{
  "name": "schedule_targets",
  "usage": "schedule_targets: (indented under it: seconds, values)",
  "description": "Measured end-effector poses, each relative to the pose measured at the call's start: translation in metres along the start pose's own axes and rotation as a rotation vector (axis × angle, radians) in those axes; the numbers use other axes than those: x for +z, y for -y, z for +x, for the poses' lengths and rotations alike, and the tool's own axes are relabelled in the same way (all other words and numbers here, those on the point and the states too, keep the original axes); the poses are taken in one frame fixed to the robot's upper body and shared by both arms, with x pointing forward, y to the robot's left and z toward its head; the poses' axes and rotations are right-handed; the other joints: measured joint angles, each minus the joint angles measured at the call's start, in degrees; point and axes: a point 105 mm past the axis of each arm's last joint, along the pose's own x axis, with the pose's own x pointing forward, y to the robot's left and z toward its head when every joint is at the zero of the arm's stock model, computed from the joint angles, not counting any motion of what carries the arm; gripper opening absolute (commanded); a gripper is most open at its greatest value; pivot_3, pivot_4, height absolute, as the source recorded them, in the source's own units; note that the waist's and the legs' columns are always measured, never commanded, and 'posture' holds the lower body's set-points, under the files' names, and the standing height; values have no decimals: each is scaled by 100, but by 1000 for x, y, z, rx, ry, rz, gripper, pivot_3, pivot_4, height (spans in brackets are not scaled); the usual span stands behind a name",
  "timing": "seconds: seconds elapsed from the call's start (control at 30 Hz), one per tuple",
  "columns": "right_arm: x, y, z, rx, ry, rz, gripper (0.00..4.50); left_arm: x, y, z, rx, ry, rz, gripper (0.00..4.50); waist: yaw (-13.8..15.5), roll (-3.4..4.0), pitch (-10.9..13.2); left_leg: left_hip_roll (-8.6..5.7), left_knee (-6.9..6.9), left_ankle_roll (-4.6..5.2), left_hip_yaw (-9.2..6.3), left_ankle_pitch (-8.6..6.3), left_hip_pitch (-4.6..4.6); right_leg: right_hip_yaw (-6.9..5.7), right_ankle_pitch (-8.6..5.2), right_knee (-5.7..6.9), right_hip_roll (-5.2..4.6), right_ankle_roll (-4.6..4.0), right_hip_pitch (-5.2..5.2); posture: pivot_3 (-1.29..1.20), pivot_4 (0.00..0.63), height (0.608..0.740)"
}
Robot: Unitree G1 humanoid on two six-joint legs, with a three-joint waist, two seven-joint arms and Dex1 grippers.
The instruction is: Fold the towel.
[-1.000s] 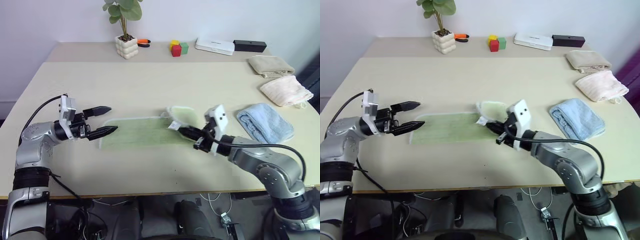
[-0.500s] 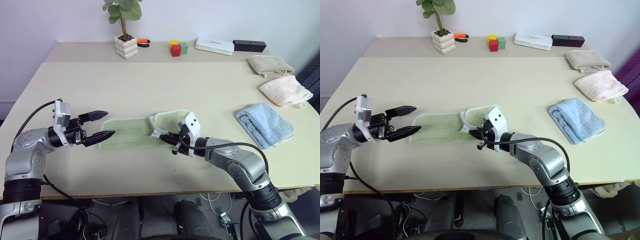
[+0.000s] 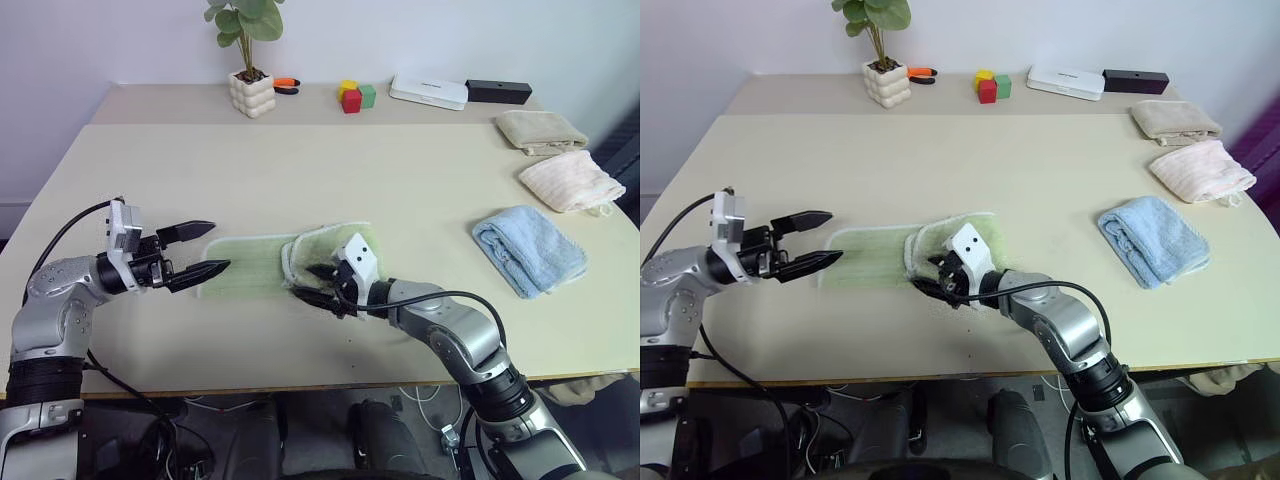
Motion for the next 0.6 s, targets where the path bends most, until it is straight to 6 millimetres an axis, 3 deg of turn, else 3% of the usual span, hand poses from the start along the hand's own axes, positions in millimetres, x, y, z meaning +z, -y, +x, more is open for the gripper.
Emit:
schedule_targets:
  seconds: [0.13, 0.23, 0.33, 0.4, 0.53, 0.6]
  values:
    - [8, 2, -7, 23, 6, -52, 4489, 0, 1, 1, -7, 1, 1, 4500, 7, 1, 1, 0, 0, 0, 0, 0, 0, 0, 0, 0, 0, 0, 0, 0, 150, 735]
    - [42, 14, -23, 17, 115, -73, 4489, -1, 0, 1, -7, 3, 6, 4500, 5, 1, 1, 0, 0, 0, 0, 0, 0, 0, 0, 1, 0, 0, 0, 0, 150, 735]
    - [78, 30, -36, -30, 241, -105, 3162, 0, 0, 1, -6, 4, 9, 4500, 6, 1, 1, 0, -1, 0, 0, 0, 1, 0, 0, 0, 0, 0, 0, 0, 150, 735]
    - [86, 45, -40, -90, 281, -116, 2130, 0, -1, 1, -5, 5, 9, 4500, 7, 1, 0, 0, -1, 0, 1, 0, 1, 0, 0, 0, 0, 0, 0, 0, 150, 735]
    - [61, 74, -34, -197, 252, -115, 32, -1, -1, 4, 12, 20, -8, 4500, 0, 1, 1, -1, -1, 0, 2, 0, 0, 0, 0, 0, 0, 0, 0, 0, 150, 735]
    - [45, 75, -27, -190, 237, -97, 32, -3, 7, 5, 9, 56, -78, 4500, -21, 3, 2, 0, -2, 0, 3, 0, 0, 4, 0, 0, 0, 1, -1, 0, 150, 735]
